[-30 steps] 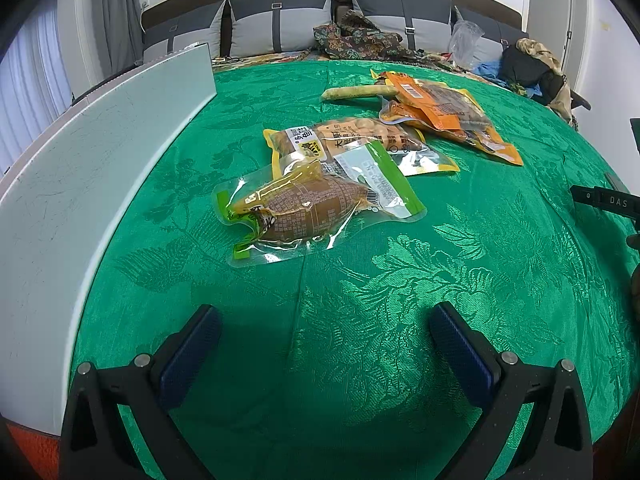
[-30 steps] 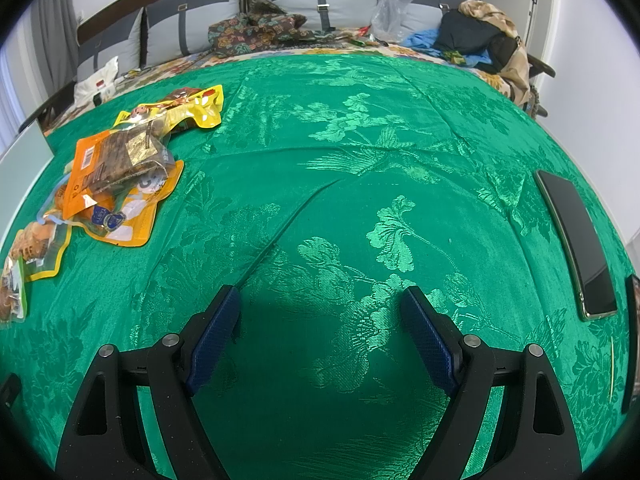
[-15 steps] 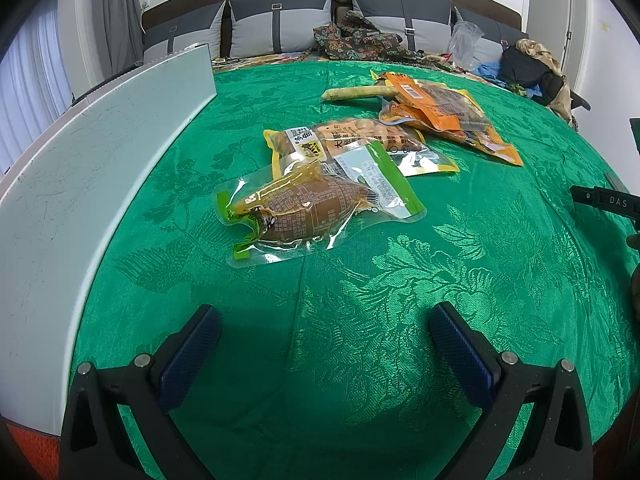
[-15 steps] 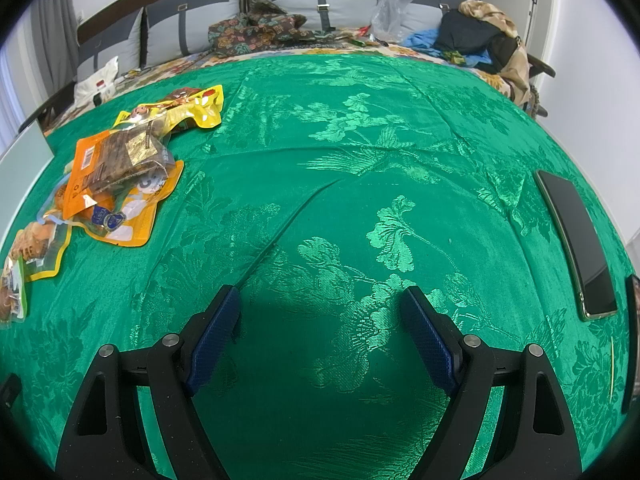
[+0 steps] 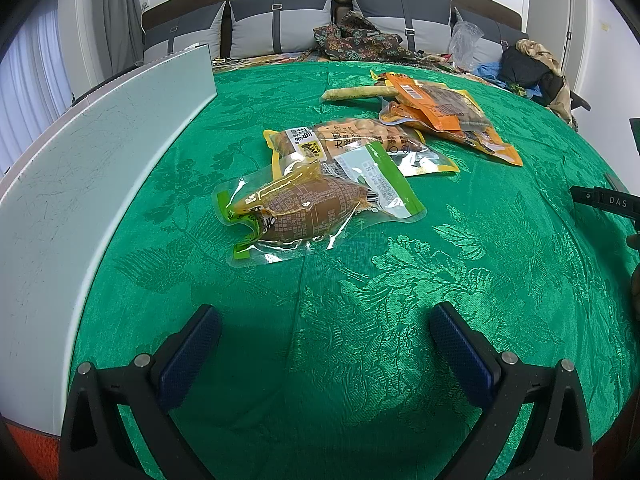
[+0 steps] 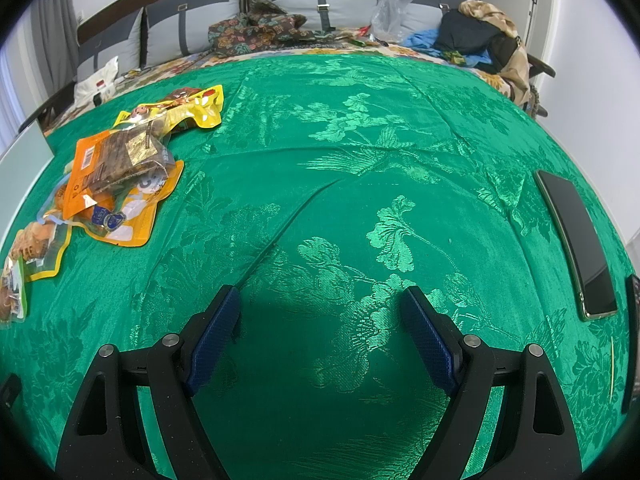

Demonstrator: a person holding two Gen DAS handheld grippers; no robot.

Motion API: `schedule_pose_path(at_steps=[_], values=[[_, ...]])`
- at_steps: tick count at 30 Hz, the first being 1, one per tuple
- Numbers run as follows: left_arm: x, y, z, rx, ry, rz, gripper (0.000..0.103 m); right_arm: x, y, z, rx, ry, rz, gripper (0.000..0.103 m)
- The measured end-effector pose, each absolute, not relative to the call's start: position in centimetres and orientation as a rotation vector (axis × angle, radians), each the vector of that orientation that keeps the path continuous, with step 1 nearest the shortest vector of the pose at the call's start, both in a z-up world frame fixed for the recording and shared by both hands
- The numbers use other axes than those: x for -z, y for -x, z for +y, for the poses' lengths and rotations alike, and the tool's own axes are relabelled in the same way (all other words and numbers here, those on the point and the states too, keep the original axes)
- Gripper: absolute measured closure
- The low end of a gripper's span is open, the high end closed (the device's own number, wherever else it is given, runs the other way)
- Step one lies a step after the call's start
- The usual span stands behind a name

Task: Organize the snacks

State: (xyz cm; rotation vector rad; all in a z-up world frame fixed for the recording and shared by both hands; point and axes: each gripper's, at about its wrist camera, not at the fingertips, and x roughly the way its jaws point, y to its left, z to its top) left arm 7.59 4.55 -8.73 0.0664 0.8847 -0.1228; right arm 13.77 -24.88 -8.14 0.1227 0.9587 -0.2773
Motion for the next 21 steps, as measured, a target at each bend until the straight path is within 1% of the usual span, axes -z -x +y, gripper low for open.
schedule_pose_path(at_steps=[13,15,19,21], values=[[8.6,-7.7,4.6,0.125,-0.066,0.89,0.0,8.1,-13.7,-24.9,0.278,-0.123,0.959,0.017],[8.4,-8.2,4.6,0.137,-0.069,0.922,0.0,8.1,-13.8,-24.9,0.278,-0.123,0.959,0.017],[7.7,-9.7,4.9,0.173,-0.098,1.064,0.0,8.1,-13.8,-24.9,0.278,-0.123,0.959,0.017],[6.7,-10.4,5.4,0.205,-0.102,1.071,0.0,8.1,-13.8,-24.9,0.278,-0.123,0.959,0.017]])
